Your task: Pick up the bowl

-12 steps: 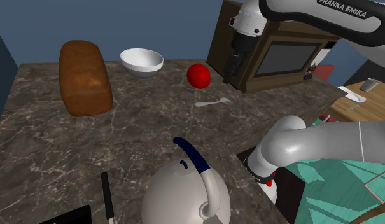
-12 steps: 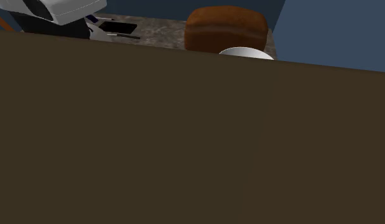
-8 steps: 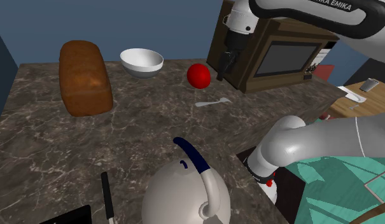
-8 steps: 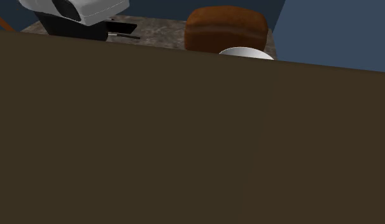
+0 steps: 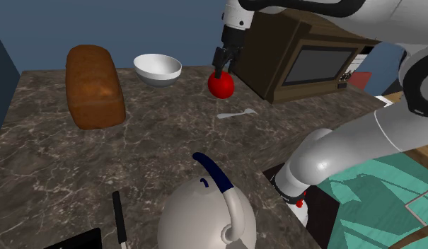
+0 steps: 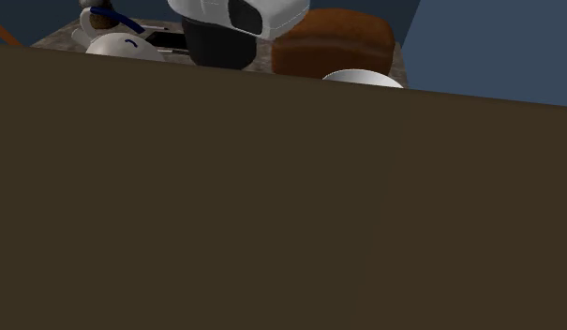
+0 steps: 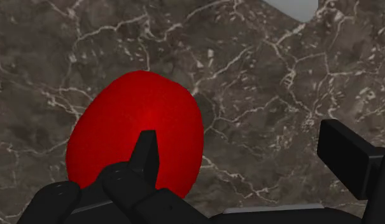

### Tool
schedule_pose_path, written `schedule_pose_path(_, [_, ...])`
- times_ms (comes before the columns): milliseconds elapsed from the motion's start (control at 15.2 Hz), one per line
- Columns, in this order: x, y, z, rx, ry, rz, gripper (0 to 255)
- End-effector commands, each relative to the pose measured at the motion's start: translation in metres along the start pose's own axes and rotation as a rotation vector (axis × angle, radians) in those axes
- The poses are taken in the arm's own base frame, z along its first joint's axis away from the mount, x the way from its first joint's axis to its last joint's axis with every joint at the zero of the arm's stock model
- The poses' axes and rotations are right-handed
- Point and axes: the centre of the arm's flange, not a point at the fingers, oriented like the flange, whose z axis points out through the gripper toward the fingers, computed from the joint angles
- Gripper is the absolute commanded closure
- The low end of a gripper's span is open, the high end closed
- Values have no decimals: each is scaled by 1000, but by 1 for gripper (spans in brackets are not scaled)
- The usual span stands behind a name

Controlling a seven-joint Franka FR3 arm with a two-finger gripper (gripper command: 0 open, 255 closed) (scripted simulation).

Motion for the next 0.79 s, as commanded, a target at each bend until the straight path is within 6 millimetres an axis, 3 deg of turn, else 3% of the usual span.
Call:
schedule_pose_path(0, [27,0,2,6,-1,9,0])
schedule_pose_path(726, [172,10,9,34,-3,55,0])
